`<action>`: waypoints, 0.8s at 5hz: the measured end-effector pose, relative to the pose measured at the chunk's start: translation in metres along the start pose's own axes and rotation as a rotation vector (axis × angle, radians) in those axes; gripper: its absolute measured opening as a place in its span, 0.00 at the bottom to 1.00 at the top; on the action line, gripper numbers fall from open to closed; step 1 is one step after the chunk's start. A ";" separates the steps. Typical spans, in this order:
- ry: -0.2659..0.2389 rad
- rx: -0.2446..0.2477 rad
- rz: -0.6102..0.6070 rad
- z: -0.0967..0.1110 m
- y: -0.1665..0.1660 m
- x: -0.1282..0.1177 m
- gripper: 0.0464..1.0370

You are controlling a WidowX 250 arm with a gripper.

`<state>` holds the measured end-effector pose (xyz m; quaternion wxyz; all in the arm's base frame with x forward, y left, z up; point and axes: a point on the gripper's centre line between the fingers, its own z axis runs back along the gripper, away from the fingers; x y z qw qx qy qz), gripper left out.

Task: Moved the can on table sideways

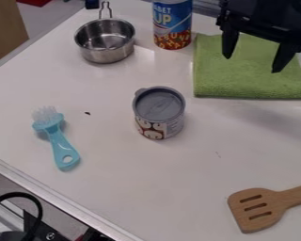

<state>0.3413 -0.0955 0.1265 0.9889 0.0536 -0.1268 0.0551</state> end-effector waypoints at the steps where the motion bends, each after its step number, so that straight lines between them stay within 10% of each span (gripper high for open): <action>1: 0.032 0.014 -0.005 -0.010 0.001 -0.006 0.96; 4: 0.071 0.011 0.102 -0.035 0.090 -0.007 0.96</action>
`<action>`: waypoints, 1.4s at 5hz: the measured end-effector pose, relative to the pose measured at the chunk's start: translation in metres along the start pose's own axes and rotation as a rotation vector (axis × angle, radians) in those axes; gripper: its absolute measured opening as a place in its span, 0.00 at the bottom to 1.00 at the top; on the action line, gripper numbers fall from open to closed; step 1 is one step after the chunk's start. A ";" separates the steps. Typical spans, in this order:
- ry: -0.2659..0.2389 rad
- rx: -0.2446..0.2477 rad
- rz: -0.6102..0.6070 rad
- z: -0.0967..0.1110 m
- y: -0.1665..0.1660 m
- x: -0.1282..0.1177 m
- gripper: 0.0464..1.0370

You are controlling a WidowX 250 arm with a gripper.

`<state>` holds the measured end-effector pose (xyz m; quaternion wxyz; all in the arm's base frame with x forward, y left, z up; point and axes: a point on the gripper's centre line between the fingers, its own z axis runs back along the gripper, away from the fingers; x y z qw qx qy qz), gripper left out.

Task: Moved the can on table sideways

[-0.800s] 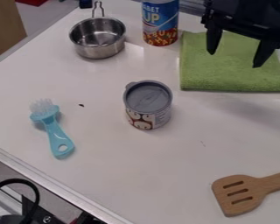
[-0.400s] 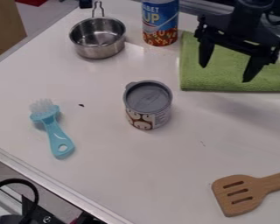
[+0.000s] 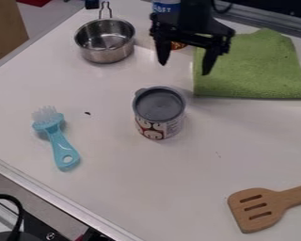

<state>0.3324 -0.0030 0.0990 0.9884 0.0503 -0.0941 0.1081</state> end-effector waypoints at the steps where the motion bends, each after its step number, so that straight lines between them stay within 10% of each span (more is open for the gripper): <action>1: -0.002 0.022 0.008 -0.010 0.019 -0.010 0.96; 7: -0.078 0.014 0.258 -0.022 0.023 -0.052 0.96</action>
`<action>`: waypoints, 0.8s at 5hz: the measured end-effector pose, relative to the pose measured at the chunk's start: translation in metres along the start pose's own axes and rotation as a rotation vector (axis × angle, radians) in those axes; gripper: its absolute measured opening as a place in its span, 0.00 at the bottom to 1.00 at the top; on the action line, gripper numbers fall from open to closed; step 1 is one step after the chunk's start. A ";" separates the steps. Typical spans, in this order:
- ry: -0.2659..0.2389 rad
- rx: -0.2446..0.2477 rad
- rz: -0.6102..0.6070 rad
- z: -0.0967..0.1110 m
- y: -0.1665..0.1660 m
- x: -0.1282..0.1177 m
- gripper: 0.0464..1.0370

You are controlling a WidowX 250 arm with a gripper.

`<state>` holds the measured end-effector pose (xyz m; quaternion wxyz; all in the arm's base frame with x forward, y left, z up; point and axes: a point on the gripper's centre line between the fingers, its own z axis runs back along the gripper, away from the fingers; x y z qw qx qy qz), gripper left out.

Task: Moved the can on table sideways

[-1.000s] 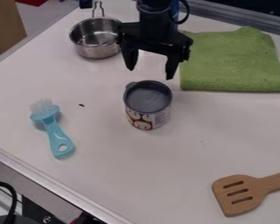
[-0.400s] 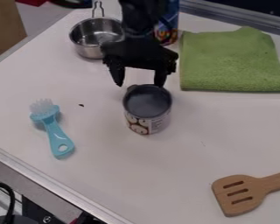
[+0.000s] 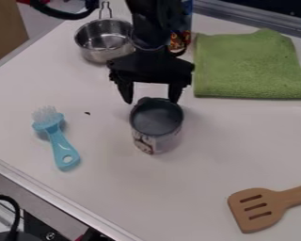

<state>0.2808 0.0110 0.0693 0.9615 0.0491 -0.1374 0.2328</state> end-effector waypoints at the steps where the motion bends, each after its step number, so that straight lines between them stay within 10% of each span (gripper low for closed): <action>1: -0.015 0.011 0.072 0.009 -0.008 -0.018 0.96; 4: -0.009 0.000 0.170 0.010 -0.018 -0.059 0.96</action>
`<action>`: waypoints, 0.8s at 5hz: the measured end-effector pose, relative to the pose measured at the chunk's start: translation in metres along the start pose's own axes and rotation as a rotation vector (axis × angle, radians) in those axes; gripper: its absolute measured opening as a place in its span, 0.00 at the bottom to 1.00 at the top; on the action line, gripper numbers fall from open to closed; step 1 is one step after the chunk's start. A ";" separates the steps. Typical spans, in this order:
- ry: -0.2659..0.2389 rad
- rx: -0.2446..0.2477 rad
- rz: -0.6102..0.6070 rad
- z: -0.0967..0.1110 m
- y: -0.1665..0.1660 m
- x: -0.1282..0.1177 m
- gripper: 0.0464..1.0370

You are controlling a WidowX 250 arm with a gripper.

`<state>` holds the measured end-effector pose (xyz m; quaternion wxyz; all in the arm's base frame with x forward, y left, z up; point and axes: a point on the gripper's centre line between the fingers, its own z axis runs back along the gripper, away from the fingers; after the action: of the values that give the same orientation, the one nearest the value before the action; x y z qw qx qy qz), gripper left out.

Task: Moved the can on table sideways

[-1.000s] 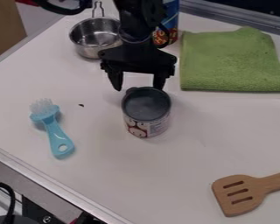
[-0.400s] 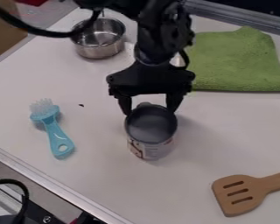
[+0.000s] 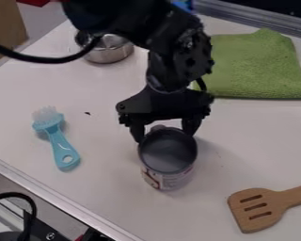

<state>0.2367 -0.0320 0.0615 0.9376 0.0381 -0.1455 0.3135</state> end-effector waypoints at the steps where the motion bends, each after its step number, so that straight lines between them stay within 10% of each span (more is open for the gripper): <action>1: 0.015 -0.011 -0.027 0.004 -0.001 -0.015 0.96; 4: 0.040 -0.039 -0.068 0.019 -0.008 -0.046 0.96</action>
<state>0.2017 -0.0687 0.0658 0.9509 0.0186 -0.1314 0.2794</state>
